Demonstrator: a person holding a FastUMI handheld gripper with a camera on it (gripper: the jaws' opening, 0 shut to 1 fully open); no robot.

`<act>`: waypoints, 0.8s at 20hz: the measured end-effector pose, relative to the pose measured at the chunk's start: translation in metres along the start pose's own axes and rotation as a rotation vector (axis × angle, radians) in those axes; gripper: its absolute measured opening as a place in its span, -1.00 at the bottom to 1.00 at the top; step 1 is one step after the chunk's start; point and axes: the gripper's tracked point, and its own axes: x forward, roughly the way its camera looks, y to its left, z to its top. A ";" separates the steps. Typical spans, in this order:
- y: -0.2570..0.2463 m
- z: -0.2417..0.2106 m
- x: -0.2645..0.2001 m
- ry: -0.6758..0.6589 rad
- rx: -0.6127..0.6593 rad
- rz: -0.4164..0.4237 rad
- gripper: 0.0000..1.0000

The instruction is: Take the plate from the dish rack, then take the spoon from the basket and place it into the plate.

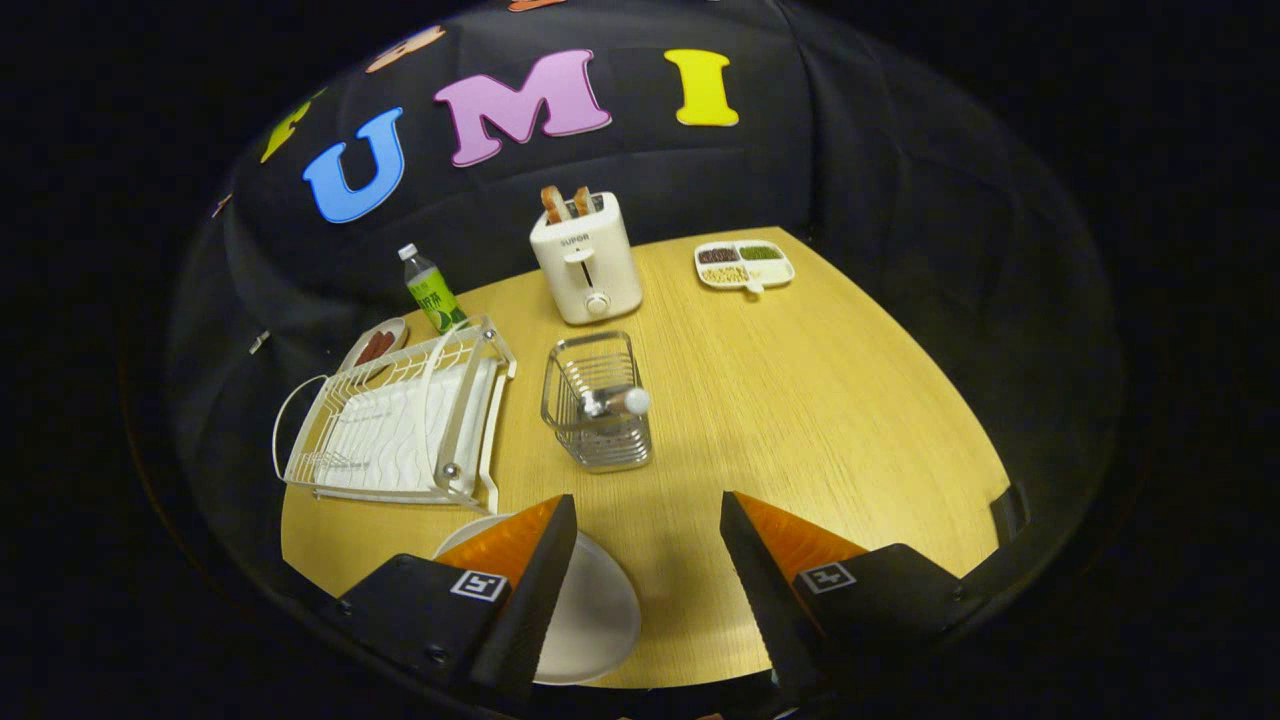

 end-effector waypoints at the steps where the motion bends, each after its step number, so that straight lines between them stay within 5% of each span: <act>1: 0.003 0.012 -0.002 -0.025 -0.024 0.004 0.81; 11: 0.002 0.042 0.044 0.014 -0.231 0.030 0.72; 16: 0.000 0.030 0.066 0.073 -0.344 0.064 0.11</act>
